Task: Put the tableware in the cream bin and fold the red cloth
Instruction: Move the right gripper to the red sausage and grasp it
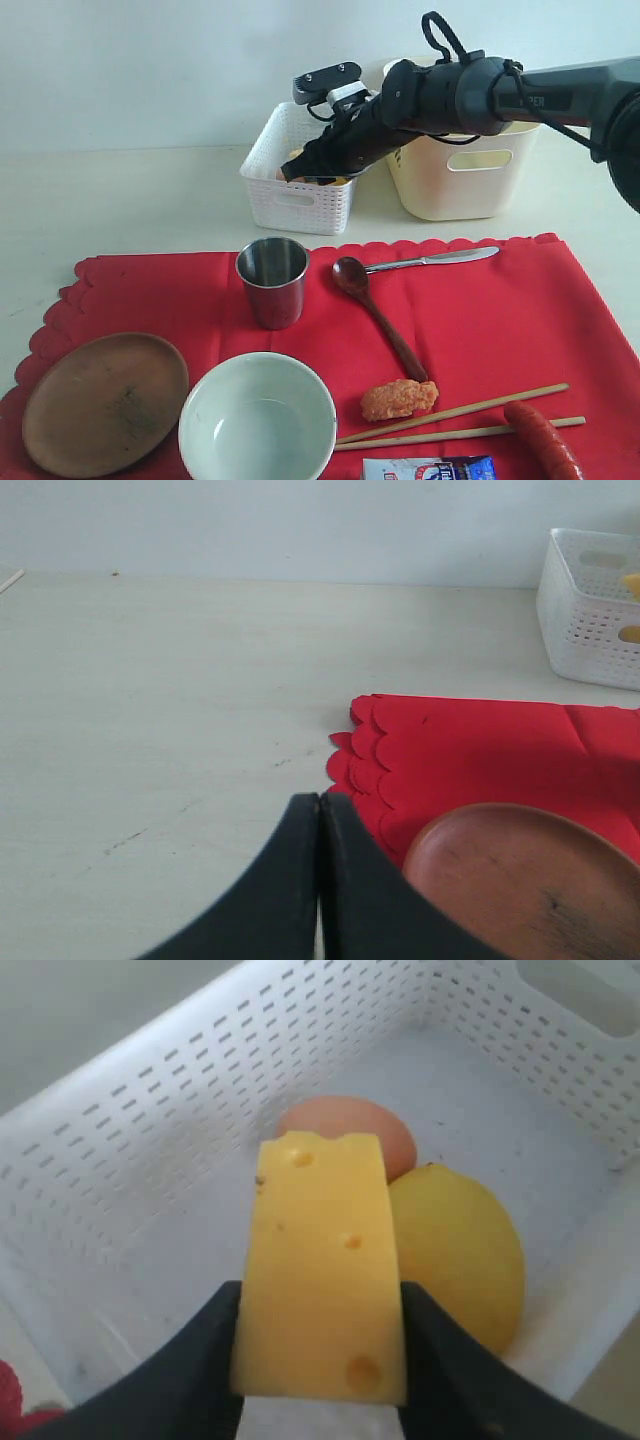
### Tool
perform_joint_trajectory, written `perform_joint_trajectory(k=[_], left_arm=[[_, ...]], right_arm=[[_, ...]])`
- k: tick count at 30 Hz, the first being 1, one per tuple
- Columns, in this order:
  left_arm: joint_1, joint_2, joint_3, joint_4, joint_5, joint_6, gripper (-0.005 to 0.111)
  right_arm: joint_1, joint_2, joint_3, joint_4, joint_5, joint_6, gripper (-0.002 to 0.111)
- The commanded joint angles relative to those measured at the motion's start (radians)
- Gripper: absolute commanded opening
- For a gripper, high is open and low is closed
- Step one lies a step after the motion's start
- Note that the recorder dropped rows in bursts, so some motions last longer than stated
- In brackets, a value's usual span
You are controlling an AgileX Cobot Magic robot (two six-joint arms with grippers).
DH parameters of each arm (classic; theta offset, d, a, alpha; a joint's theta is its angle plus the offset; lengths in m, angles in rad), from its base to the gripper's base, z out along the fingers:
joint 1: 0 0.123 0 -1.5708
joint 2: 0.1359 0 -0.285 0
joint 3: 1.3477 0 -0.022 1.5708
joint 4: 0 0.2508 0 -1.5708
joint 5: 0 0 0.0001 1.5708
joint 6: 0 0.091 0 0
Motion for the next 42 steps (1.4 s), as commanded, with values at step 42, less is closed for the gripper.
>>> perform_joint_trajectory(k=[42], left_arm=[[0.004,-0.007,0.000,0.001,-0.010,-0.004,0.000]], right_arm=[[-0.003,-0.758,0.506,-0.226,0.547,0.206,0.051]])
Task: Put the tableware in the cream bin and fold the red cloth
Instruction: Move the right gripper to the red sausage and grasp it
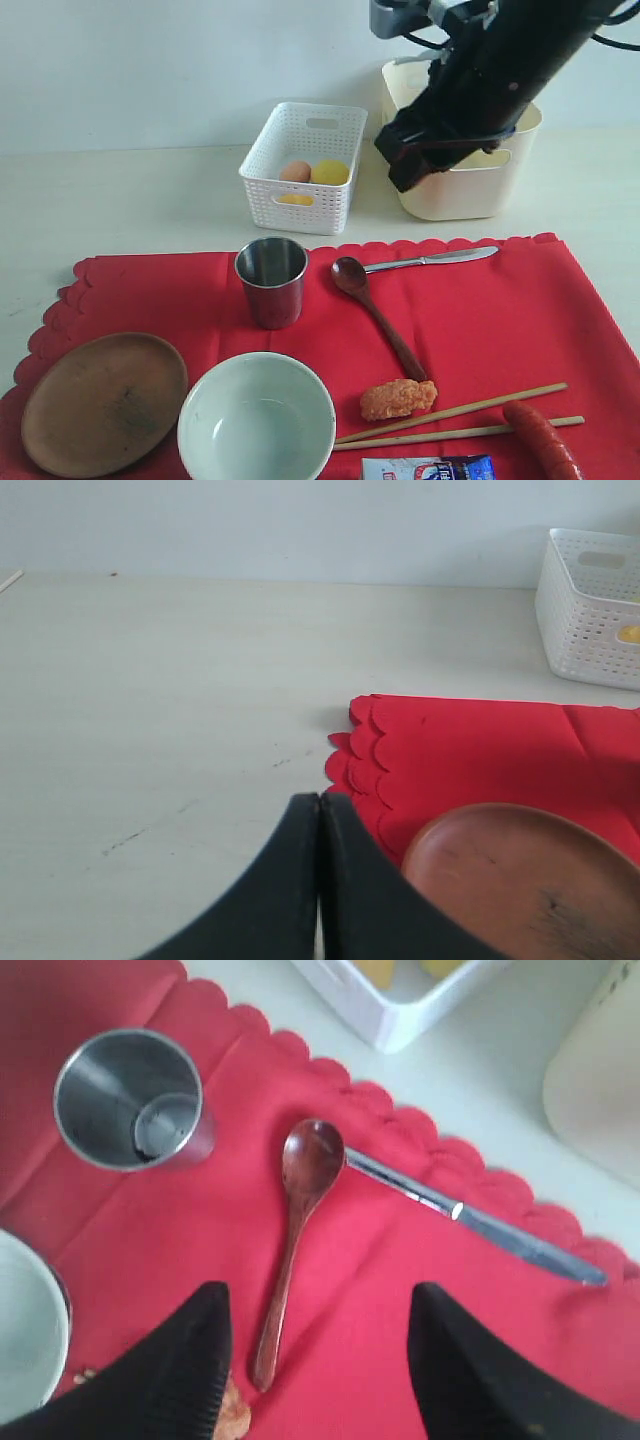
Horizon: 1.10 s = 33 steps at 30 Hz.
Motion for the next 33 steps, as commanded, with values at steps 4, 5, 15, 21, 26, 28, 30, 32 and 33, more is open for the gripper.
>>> perform_joint_trajectory(k=[4,5,15,21,26,28,30,32,33], left_arm=[[0.004,-0.007,0.000,0.001,-0.010,-0.004,0.000],[0.004,-0.007,0.000,0.001,-0.010,-0.004,0.000],[0.004,-0.007,0.000,0.001,-0.010,-0.004,0.000],[0.004,-0.007,0.000,0.001,-0.010,-0.004,0.000],[0.004,-0.007,0.000,0.001,-0.010,-0.004,0.000],[0.004,-0.007,0.000,0.001,-0.010,-0.004,0.000],[0.004,-0.007,0.000,0.001,-0.010,-0.004,0.000],[0.004,-0.007,0.000,0.001,-0.010,-0.004,0.000],[0.004,-0.007,0.000,0.001,-0.010,-0.004,0.000]], right_arm=[[-0.003,-0.139,0.192,-0.057,-0.030,0.118,0.051],[-0.003,-0.152,0.222,-0.057,-0.030,0.129,0.051],[-0.003,-0.198,0.465,-0.054,-0.063,0.198,0.051],[-0.003,-0.198,0.592,-0.058,-0.133,0.242,0.051],[-0.003,-0.198,0.673,-0.067,-0.192,0.277,0.051],[-0.003,-0.198,0.694,-0.083,-0.202,0.305,0.051],[-0.003,-0.198,0.710,-0.110,-0.210,0.341,0.051],[-0.003,-0.198,0.722,-0.138,-0.215,0.376,0.051],[-0.003,-0.198,0.724,-0.155,-0.217,0.398,0.051]])
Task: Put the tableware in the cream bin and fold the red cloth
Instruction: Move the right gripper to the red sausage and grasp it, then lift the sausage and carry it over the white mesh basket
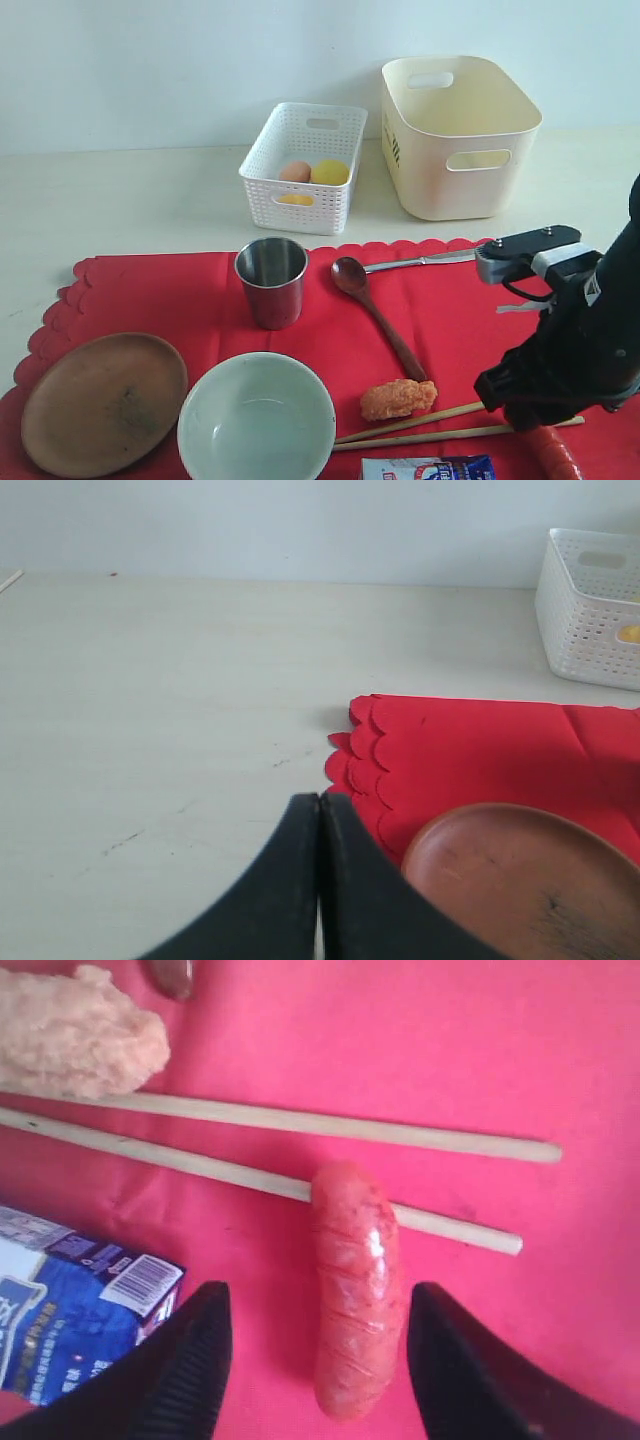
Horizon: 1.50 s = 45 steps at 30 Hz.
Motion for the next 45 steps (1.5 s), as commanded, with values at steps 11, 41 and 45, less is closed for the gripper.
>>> perform_joint_trajectory(k=[11,41,45], left_arm=[[0.004,-0.007,0.000,0.001,-0.010,-0.004,0.000],[0.004,-0.007,0.000,0.001,-0.010,-0.004,0.000],[0.004,-0.007,0.000,0.001,-0.010,-0.004,0.000]], right_arm=[[-0.003,0.105,0.025,-0.109,-0.037,0.130,0.051],[-0.003,0.017,-0.024,-0.212,0.123,0.124,0.000],[-0.003,-0.009,-0.024,-0.201,0.062,0.121,0.000]])
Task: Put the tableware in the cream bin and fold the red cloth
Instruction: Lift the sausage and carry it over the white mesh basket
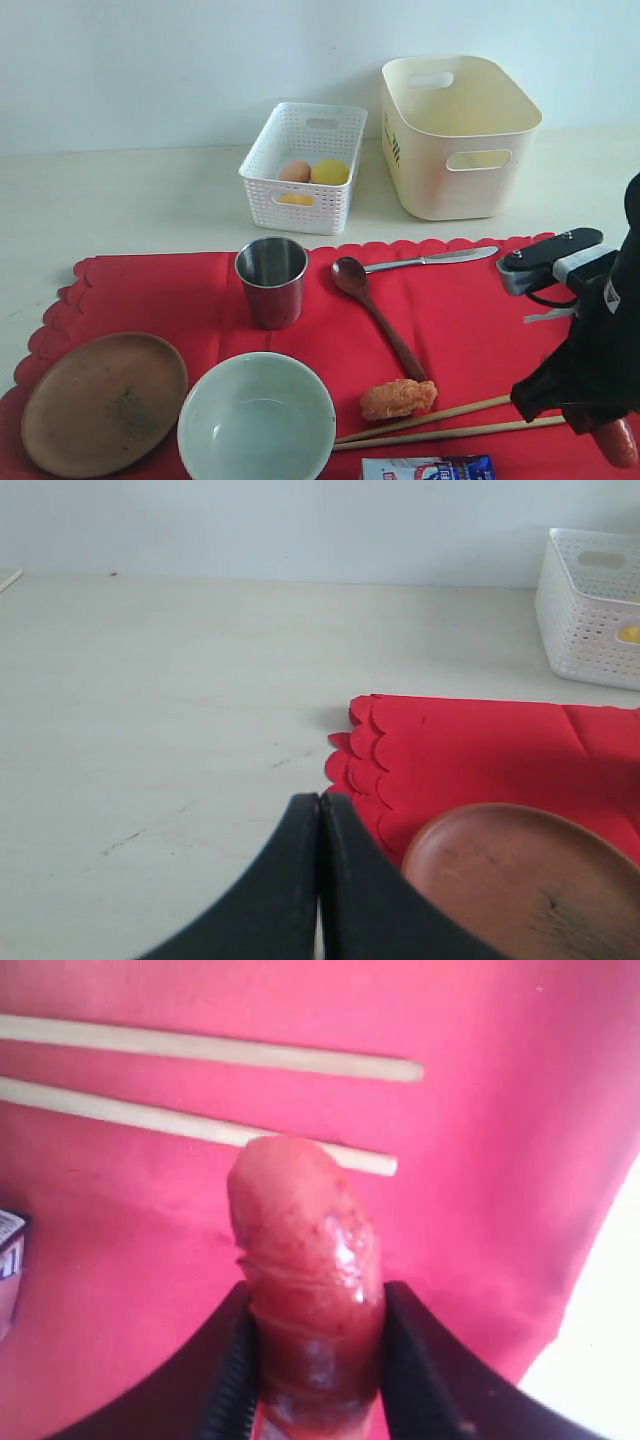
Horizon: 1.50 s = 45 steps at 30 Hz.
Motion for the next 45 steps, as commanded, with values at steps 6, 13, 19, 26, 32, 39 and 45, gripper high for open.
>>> perform_joint_trajectory(k=[6,13,19,26,32,39,45], left_arm=[[0.004,-0.007,0.000,0.001,-0.010,-0.004,0.000],[0.004,-0.007,0.000,0.001,-0.010,-0.004,0.000],[0.004,-0.007,0.000,0.001,-0.010,-0.004,0.000],[0.004,-0.007,0.000,0.001,-0.010,-0.004,0.000],[0.004,-0.007,0.000,0.001,-0.010,-0.004,0.000],[0.004,-0.007,0.000,0.001,-0.010,-0.004,0.000],[0.004,-0.007,0.000,0.001,-0.010,-0.004,0.000]], right_arm=[[-0.003,-0.023,-0.007,0.031,-0.102,-0.002,0.000],[-0.003,-0.023,-0.091,0.042,-0.110,-0.036,0.000],[-0.003,-0.021,-0.213,0.049,-0.124,-0.075,0.000],[-0.003,0.023,-0.389,0.182,-0.133,-0.216,0.000],[-0.003,0.102,-0.531,0.312,-0.166,-0.340,0.000],[-0.003,0.247,-0.698,0.414,-0.217,-0.455,0.000],[-0.003,0.410,-0.881,0.421,-0.217,-0.459,0.000]])
